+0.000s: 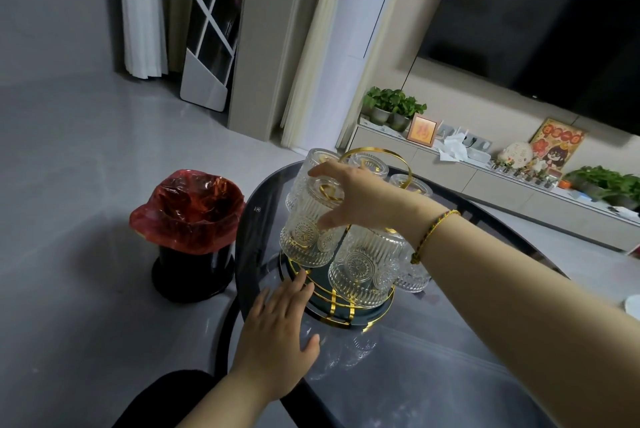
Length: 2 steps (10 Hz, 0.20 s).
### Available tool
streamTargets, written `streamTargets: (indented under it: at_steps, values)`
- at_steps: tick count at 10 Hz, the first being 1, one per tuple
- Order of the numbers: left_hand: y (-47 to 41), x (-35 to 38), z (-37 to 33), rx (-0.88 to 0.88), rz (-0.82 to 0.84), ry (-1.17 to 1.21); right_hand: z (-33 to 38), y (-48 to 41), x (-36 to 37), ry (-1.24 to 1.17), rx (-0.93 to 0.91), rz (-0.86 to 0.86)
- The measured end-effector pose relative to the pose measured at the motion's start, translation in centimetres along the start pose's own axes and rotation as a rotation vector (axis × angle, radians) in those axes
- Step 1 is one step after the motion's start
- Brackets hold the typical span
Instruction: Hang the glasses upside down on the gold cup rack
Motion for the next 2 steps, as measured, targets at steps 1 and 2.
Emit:
streamTargets:
  at_steps: [1, 2]
  values:
    - [-0.08, 0.04, -0.05, -0.024, 0.014, -0.014, 0.02, 0.35, -0.03, -0.019, -0.009, -0.004]
    - [-0.33, 0.01, -0.12, -0.011, 0.021, -0.011, -0.08, 1.03, -0.76, -0.103, -0.043, -0.093]
Point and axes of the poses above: each hand's wrist, its own y-axis away from the middle knuckle, its own x-axis out of the palm, z = x × y, the point moved 3 cm from there along -y, towards the middle knuckle, and after that the axes turned 12 degrees about z, right-handed, at the moved point
